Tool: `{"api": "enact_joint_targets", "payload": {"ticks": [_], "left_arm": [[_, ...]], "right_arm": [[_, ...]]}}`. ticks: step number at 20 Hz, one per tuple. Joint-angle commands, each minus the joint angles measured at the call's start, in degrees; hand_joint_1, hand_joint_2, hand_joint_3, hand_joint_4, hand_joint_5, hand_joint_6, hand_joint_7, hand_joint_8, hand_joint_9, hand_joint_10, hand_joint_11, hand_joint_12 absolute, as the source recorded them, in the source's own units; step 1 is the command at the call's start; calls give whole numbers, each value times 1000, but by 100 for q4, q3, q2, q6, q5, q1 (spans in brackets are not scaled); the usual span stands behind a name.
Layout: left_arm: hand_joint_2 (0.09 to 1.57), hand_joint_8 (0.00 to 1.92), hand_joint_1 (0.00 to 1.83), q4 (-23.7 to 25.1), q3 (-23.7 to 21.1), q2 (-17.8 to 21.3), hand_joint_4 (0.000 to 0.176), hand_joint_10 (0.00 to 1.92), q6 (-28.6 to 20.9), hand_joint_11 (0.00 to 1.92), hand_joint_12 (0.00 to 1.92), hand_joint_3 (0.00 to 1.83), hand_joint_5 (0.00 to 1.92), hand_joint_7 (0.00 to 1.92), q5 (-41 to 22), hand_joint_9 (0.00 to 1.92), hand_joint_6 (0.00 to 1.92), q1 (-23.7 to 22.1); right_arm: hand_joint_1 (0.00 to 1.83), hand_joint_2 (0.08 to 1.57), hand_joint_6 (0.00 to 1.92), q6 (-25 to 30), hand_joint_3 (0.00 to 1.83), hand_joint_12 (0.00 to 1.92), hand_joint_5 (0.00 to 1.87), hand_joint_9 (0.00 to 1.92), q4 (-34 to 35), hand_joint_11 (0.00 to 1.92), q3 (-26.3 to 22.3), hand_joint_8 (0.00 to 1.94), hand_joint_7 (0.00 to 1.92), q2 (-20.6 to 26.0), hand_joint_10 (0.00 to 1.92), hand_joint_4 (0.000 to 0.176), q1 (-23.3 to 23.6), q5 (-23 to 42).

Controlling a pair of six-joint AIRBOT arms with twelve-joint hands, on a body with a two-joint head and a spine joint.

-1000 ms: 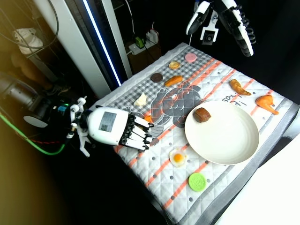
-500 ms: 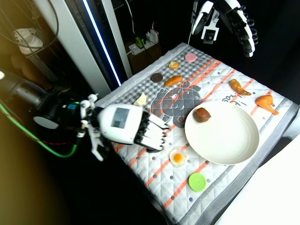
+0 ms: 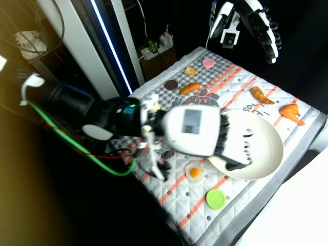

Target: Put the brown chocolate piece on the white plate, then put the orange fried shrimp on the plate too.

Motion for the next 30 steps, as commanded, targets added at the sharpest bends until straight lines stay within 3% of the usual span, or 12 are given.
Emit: {"api": "enact_joint_targets", "payload": {"ticks": [1,2,5,7,12,14,16,18,20,23,26,30], "left_arm": [[886,3,809,78,39,-41,115,6,-47,0,359,0,50,65,-597,66,1,-119],[883,3,818,109,73,-82,124,5,-47,0,364,0,56,67,-558,67,3,-176],[876,3,820,125,107,-133,132,4,-47,0,389,0,50,78,-548,75,0,-226],[880,2,806,110,93,-121,139,4,-48,0,429,0,31,65,-554,70,1,-227],[884,1,799,-86,38,-40,111,1,-102,0,310,1,64,48,-868,47,3,-104],[880,2,792,-283,21,60,62,5,-245,0,351,0,80,65,-1130,71,1,60],[882,3,764,-511,18,129,73,5,-340,0,362,0,71,70,-1307,74,0,214],[893,7,803,-804,36,188,126,6,-729,0,354,4,58,101,-1709,87,0,599],[918,13,783,-885,62,204,172,5,-1037,0,56,6,42,102,-1965,120,8,809],[930,0,712,-993,32,219,174,13,-1484,7,12,9,4,53,-2595,147,0,1227],[921,4,797,-882,-124,259,176,5,-1737,1,2,3,0,60,-3211,145,0,1500],[934,4,710,-783,-277,292,166,10,-1814,94,49,5,0,56,-3808,163,0,1654]], "right_arm": [[1210,1175,1138,-27,4,1552,798,983,-50,966,65,1249,929,-27,1305,0,137,447],[1196,1205,1211,-27,4,1559,731,879,-105,857,111,1314,886,-114,1235,0,185,381],[713,1046,81,-28,0,1341,441,519,-174,363,79,448,502,-198,663,13,192,367],[421,981,0,-28,0,1213,42,462,-186,153,-41,9,349,-196,117,49,191,372],[331,952,0,-27,0,1188,0,361,-186,12,-583,1,261,378,6,99,-144,691],[297,978,0,-26,2,602,0,175,-180,0,-1019,1,204,903,3,112,-476,1180],[286,976,0,-22,0,387,0,156,-173,0,-1394,3,214,1259,1,121,-762,1560],[268,991,2,-19,0,763,16,198,-5,0,-1930,2,227,1796,8,139,-1402,2313],[269,985,0,-14,1,452,28,174,135,0,-2184,0,234,2046,15,152,-1789,2697],[272,1009,0,543,3,145,2,133,579,0,-2564,5,194,2520,6,146,-2910,3981],[281,1077,3,1173,6,72,23,193,1201,45,-2842,8,245,2813,11,76,-4167,5363],[342,1049,10,1173,0,111,91,283,1434,85,-3209,6,302,3061,19,76,-4913,6312]]}}
